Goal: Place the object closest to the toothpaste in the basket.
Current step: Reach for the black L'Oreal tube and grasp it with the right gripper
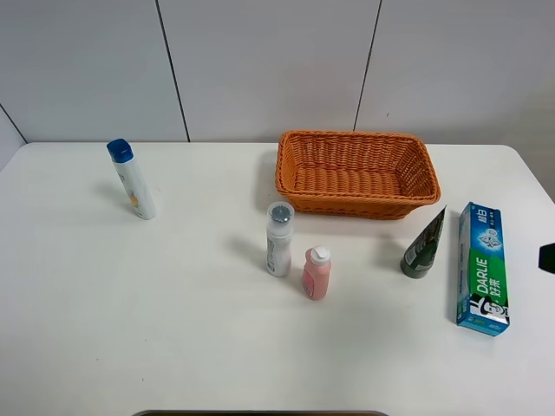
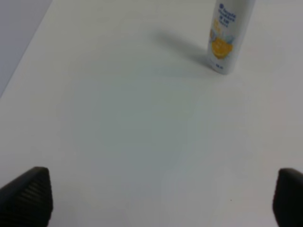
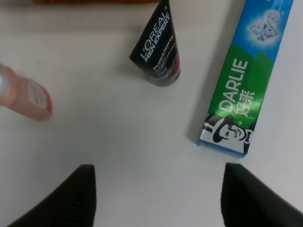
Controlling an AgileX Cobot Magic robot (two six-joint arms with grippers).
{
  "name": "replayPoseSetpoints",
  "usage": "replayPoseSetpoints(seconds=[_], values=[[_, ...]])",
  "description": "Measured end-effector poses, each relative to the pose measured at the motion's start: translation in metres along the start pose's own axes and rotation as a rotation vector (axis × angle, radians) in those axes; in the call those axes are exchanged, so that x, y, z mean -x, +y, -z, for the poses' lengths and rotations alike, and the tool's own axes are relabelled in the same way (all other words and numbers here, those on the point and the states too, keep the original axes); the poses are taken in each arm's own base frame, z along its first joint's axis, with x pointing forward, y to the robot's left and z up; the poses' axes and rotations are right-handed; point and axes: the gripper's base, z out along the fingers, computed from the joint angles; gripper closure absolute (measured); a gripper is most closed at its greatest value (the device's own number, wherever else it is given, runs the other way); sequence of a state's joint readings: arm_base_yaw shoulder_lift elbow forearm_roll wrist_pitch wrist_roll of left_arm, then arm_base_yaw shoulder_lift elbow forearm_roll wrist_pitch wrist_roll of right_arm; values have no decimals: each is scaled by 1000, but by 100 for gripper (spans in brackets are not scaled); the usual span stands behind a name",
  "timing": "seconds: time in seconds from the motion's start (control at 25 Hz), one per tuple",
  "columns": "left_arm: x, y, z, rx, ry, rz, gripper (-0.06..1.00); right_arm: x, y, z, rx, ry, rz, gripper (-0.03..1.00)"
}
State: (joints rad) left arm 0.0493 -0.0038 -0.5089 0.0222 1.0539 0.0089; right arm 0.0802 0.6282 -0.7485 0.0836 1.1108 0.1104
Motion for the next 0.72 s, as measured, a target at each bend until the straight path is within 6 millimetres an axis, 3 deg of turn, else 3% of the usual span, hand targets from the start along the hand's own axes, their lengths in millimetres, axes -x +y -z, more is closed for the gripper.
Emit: replayPoseSetpoints(seconds=[0.28,0.48,0.72], values=[[0,0,0,0,0,0,0,57,7,-15,-34,169,-93,37],[0,0,0,0,0,0,0,101,6,-39,-110,208,-156,37],[0,0,0,0,0,0,0,132,7,-74,-139,271,-171,37]])
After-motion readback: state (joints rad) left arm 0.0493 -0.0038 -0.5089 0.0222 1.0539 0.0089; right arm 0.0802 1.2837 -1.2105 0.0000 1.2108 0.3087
